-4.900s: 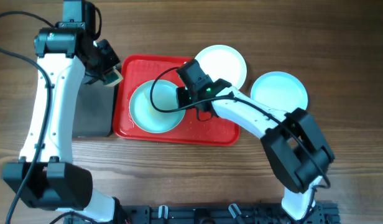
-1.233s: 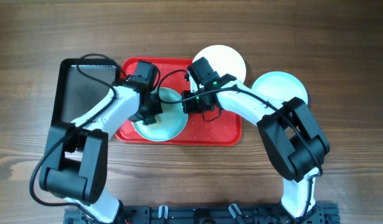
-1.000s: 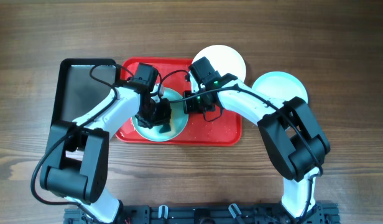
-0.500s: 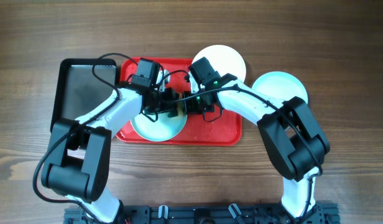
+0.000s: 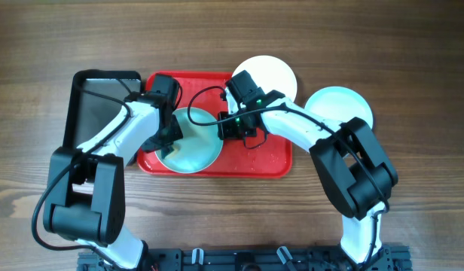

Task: Clean dirty plates on tray and stack at the side
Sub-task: 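Scrub the second light-blue plate with the sponge in the left gripper, then lift the second plate with the right gripper and carry it right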

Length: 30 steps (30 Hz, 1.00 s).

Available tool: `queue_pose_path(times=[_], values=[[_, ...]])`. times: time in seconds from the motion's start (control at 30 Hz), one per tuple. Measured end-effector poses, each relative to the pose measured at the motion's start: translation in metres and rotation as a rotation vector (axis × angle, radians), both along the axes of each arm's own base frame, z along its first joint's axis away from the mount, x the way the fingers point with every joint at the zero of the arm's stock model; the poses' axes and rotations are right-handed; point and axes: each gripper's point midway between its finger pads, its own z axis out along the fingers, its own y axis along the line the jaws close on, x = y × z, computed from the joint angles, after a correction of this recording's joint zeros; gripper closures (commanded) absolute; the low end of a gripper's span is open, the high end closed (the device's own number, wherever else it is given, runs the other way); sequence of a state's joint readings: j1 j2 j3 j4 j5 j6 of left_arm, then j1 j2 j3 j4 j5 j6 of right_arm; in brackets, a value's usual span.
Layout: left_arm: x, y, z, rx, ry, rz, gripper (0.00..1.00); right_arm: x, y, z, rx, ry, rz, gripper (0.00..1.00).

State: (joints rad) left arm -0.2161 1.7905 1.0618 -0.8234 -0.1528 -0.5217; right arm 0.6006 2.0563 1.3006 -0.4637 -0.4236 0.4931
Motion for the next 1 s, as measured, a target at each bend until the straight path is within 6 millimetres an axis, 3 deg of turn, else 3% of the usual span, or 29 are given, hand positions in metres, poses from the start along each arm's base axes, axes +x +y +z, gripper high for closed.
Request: queue_pose_path(times=[0.13, 0.33, 0.5, 0.67, 0.73, 0.8, 0.93, 1.0], values=[[-0.008, -0.021, -0.002, -0.162, 0.050, -0.026, 0.96, -0.002, -0.001, -0.001, -0.005, 0.006, 0.001, 0.96], [-0.007, -0.079, 0.005, -0.508, 0.053, -0.169, 0.96, -0.001, -0.002, -0.001, -0.007, 0.009, -0.002, 0.96], [0.012, -0.094, 0.009, -0.578, -0.036, -0.235, 0.96, -0.002, -0.003, -0.001, -0.009, 0.011, -0.002, 0.96], [0.028, -0.075, 0.002, -0.444, -0.090, -0.191, 0.96, -0.002, -0.002, -0.001, -0.008, 0.010, -0.003, 0.96], [0.035, -0.049, -0.003, -0.285, -0.115, -0.106, 0.96, -0.002, -0.002, -0.001, -0.008, 0.012, -0.007, 0.96], [0.039, -0.038, -0.001, -0.208, -0.132, -0.077, 0.96, -0.002, -0.002, -0.001, -0.009, 0.015, -0.013, 0.96], [0.032, -0.007, 0.015, -0.043, -0.056, -0.015, 0.96, -0.003, -0.004, -0.002, -0.016, 0.028, -0.030, 0.96], [0.043, 0.001, 0.031, -0.033, -0.068, 0.016, 0.96, -0.003, -0.005, -0.003, -0.022, 0.038, -0.039, 0.96]])
